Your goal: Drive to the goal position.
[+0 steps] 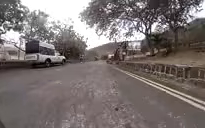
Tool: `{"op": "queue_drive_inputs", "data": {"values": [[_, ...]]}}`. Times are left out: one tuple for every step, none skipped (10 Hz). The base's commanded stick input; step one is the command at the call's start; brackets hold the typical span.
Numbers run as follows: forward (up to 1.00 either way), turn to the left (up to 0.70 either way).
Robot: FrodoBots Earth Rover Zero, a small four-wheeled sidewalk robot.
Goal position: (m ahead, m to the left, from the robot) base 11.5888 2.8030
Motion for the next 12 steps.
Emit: {"op": "queue_drive_inputs", "data": {"values": [[0.70, 0.00], [0.70, 0.00], [0.70, 0.00], [0.70, 0.00], [0.70, 0.00], [0.70, 0.00], [0.70, 0.00], [0.70, 0.00], [0.70, 0.00], [0.70, 0.18], [0.70, 0.06], [0.70, 0.00]]}}
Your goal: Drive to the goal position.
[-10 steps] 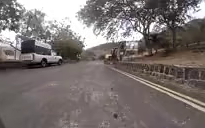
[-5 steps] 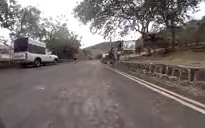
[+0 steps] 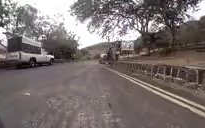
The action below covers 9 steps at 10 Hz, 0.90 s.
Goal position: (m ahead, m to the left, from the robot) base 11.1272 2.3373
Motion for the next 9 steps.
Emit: {"op": "queue_drive_inputs", "data": {"values": [[0.70, 0.00], [0.70, 0.00], [0.70, 0.00], [0.70, 0.00], [0.70, 0.00], [0.70, 0.00], [0.70, 0.00], [0.70, 0.00], [0.70, 0.00]]}}
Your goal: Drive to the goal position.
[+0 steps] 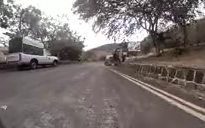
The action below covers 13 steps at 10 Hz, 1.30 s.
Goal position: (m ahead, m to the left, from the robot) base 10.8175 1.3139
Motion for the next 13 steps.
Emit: {"op": "queue_drive_inputs", "data": {"values": [[0.70, 0.00], [0.70, 0.00], [0.70, 0.00], [0.70, 0.00], [0.70, 0.00], [0.70, 0.00], [0.70, 0.00], [0.70, 0.00], [0.70, 0.00], [0.70, 0.00], [0.70, 0.00], [0.70, 0.00], [0.70, 0.00]]}}
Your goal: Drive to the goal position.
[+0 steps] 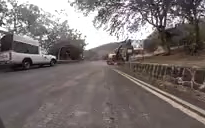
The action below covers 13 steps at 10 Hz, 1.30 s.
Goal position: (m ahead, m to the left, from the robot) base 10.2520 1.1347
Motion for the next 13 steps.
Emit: {"op": "queue_drive_inputs", "data": {"values": [[0.70, 0.00], [0.70, 0.00], [0.70, 0.00], [0.70, 0.00], [0.70, 0.00], [0.70, 0.00], [0.70, 0.00], [0.70, 0.00], [0.70, 0.00], [0.70, 0.00], [0.70, 0.00], [0.70, 0.00], [0.70, 0.00]]}}
